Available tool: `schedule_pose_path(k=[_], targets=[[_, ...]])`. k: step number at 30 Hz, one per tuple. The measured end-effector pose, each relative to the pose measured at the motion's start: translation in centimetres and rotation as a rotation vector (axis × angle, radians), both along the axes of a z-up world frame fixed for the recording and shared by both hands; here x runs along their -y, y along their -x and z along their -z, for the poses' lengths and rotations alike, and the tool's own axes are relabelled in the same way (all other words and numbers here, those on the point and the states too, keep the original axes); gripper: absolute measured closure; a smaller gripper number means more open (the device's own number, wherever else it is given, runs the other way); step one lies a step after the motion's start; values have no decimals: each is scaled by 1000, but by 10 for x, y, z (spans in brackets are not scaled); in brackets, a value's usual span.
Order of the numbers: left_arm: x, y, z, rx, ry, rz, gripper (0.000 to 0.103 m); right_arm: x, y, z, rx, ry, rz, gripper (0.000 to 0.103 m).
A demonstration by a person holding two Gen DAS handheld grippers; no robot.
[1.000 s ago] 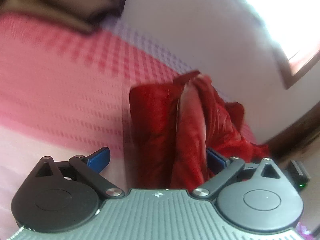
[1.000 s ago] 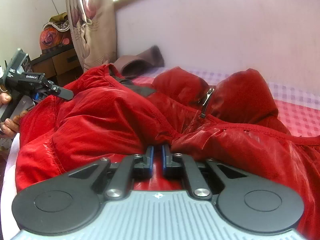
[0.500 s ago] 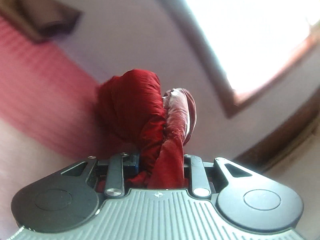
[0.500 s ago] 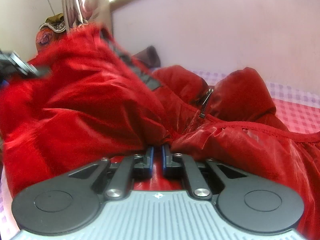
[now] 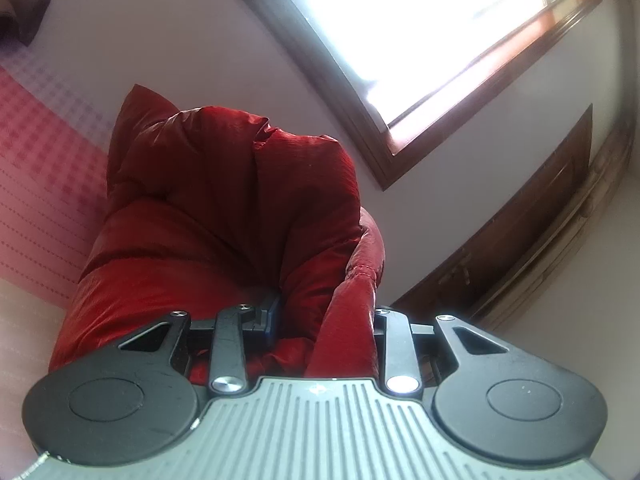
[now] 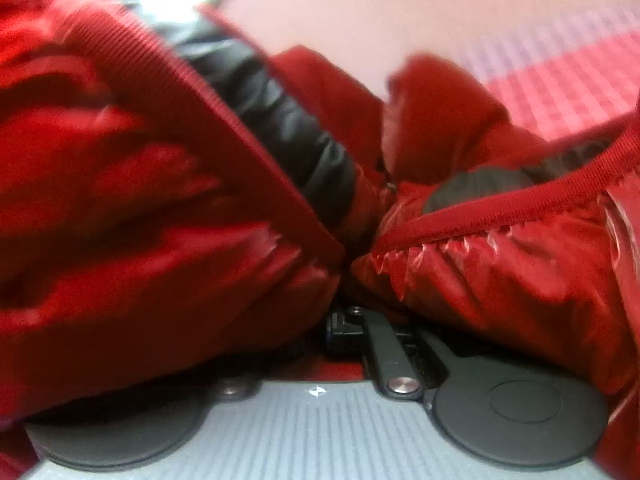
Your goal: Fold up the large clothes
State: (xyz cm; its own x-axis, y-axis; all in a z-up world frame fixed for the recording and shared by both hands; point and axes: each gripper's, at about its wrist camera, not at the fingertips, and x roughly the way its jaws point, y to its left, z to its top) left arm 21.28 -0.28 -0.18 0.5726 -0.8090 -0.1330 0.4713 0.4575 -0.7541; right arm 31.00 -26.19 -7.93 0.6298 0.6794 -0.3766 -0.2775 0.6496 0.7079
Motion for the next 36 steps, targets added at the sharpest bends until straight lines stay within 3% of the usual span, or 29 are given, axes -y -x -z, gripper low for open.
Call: schedule_pose_path(k=[3,5,7,9,15,18,20,21,23,25,28,31,33,34,36], targets=[[6,4,-5,26,-40,-1,71,19,29,-13,32,35,29,92],[4,9,-4,38,-58,7,71,40,57,-18,88,39,65,79],[20,12,-2,57,-84,23,71,66,74,-10,96,-5,97,72],[36,15,1,73,-108,39,71,89,84,4,76,-90,124,72],[93,29,10,178,-232,54,71,145,100,43,5,-504,191,72],[112,42,11,241,-302,19,69,170,113,41,-7,-560,224,65],[123,49,13,264,-337,5,69,184,126,30,18,-536,236,42],[128,52,13,270,-356,-1,69,189,130,21,35,-536,238,37],[137,57,14,288,-389,-15,69,199,136,5,74,-542,244,10],[146,61,15,312,-432,-27,69,203,144,-14,85,-503,246,2],[161,63,14,333,-467,-35,65,184,138,-38,50,-376,191,2],[165,69,17,362,-472,-45,57,149,128,-58,49,-139,170,5],[155,72,12,358,-452,-27,34,126,126,-65,91,82,160,50],[147,71,8,347,-423,-24,30,121,125,-67,108,163,162,65],[125,79,-5,336,-374,-23,8,125,127,-68,117,206,168,73]])
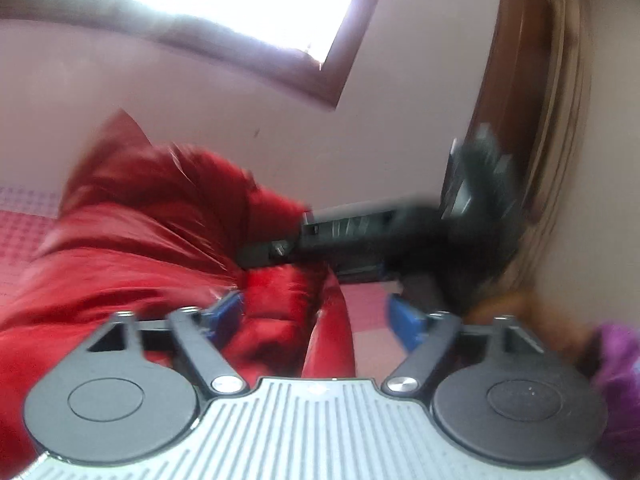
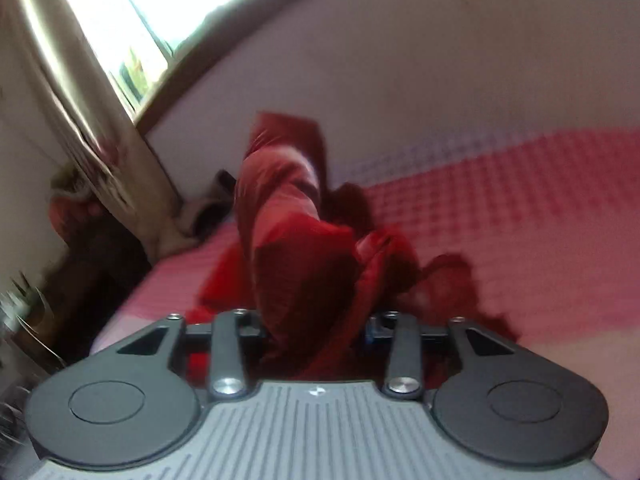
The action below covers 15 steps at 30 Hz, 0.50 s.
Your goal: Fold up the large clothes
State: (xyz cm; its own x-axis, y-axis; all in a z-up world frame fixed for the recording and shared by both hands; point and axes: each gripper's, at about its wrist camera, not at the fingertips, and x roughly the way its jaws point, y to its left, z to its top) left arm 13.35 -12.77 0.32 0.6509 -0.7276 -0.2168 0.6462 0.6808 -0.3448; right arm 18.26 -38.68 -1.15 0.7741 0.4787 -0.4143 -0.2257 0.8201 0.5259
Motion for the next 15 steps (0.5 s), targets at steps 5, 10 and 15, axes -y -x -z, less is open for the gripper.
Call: schedule_pose_path(k=[5,10,15], targets=[[-55,19,-24,48,28,-122,1,18,21,-10,74,59,62,81],[-57,4,-7,-59,26,59,58,40,23,6,113,-36,98,81],[-11,33,6,82,-94,243,58,79,22,47,93,-267,141,81]])
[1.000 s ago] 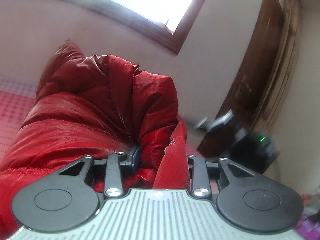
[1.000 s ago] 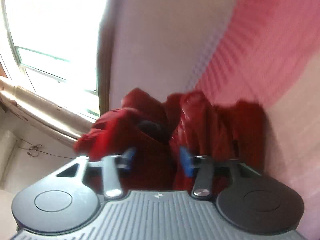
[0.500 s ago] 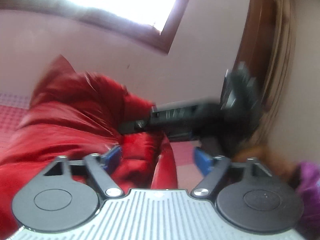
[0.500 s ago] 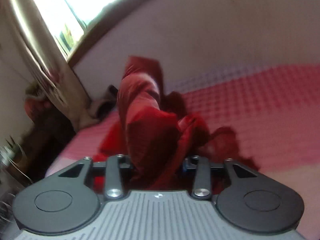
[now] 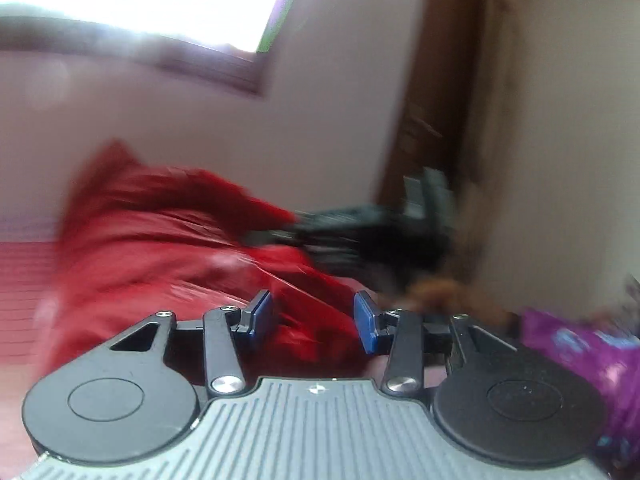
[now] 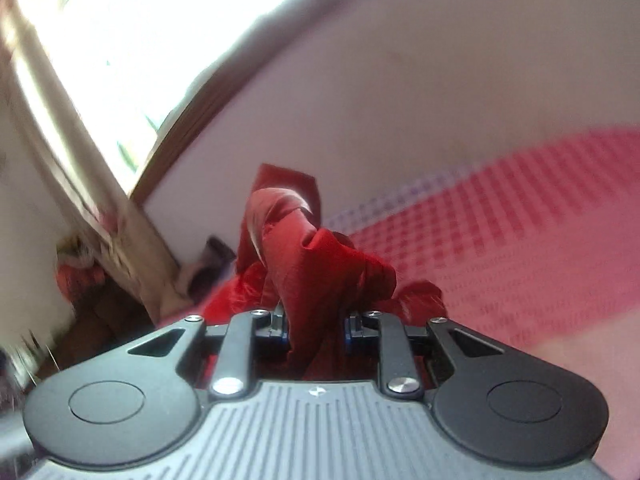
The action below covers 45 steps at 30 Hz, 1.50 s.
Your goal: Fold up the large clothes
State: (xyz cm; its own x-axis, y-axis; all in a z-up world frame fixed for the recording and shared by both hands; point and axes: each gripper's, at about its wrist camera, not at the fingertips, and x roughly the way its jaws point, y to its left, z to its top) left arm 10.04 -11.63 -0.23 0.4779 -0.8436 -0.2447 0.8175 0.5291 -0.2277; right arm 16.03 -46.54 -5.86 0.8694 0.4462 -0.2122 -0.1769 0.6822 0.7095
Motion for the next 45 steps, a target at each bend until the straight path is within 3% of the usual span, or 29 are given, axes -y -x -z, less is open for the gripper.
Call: schedule_pose_path(k=[2,7,12,16,21,23,26,30,34,36,38,42,44,45], targets=[[16,3,7,44,-79,16,57,3,-2,12,-2,-40,11,81],[29,-13,26,5,-122,89,58,16,0,40,-32,-59,23,72],[22,-52,43,-126,-74,120,59,21,3,67,-64,-101,36,65],[25,-57,57,-174,-92,119,59,21,10,45,-80,-32,75,59],[21,-60,61,-190,-86,114,60,7,37,-37,35,248,194,57],[24,-54,62,-182,-91,113,60,-9,37,-66,86,300,173,57],[31,-51,63,-180,-91,110,60,-45,15,-90,51,367,122,58],[34,-52,60,-185,-77,111,60,-90,-28,-83,-104,519,164,58],[32,-45,60,-136,-60,119,58,-97,-54,-55,-239,525,177,60],[21,-37,52,-131,-26,116,45,-96,-55,-47,-254,519,169,61],[6,-27,40,-114,9,74,41,-95,-55,-38,-259,512,173,61],[-31,-29,10,-110,164,-44,22,-97,-53,-32,-263,504,193,61],[-32,-44,2,-101,137,-112,20,-101,-54,-32,-264,502,201,61],[-30,-54,2,-114,112,-132,26,-102,-53,-32,-260,502,205,61]])
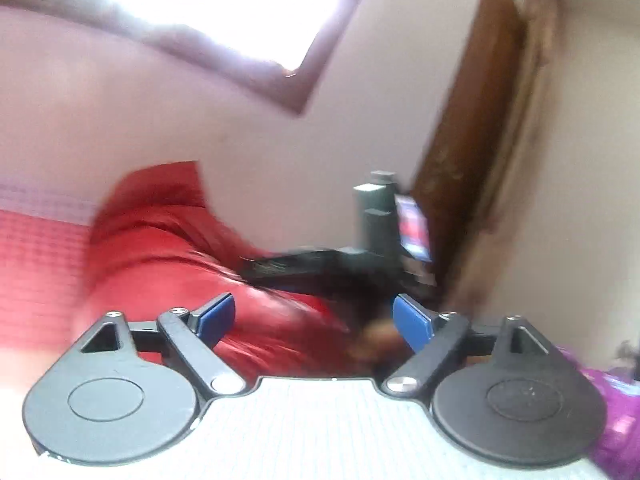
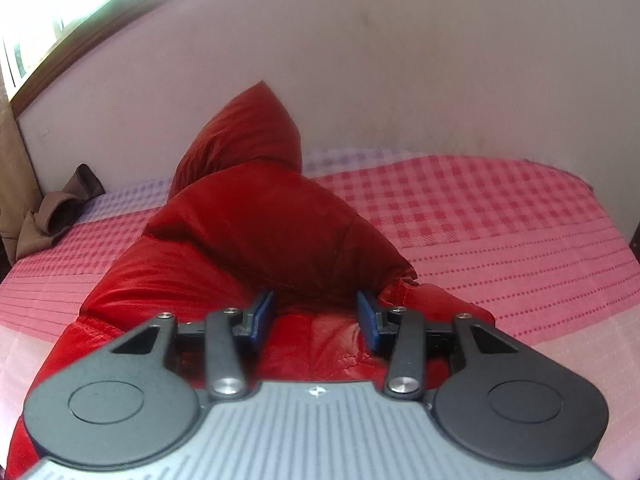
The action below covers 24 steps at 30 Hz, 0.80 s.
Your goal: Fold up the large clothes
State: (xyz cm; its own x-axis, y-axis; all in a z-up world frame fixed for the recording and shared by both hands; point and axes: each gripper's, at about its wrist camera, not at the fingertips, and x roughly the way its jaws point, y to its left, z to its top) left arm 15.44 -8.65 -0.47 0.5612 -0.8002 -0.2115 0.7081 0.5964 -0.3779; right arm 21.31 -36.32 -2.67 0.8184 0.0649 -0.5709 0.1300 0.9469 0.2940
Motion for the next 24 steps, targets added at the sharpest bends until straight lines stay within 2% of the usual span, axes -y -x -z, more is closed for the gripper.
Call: schedule_pose_path(k=[2,3,8,12,16,20,24], targets=[[3,-23,8,-75,-21,-15,32,1,2,3,10,-4,7,61],[4,-29,12,-83,-26,-14,35,1,3,5,18,-2,8,61],[15,-29,24,-46,-84,-6,36,-2,6,16,64,5,31,61],[12,-37,34,-94,-37,25,35,-4,9,27,119,-8,68,61],[1,-46,44,-96,-26,59,36,-5,10,37,168,6,78,61],[0,-50,50,-97,-31,72,36,-10,9,43,191,40,88,61],[5,-50,54,-62,-64,80,36,-14,8,50,206,76,95,61]])
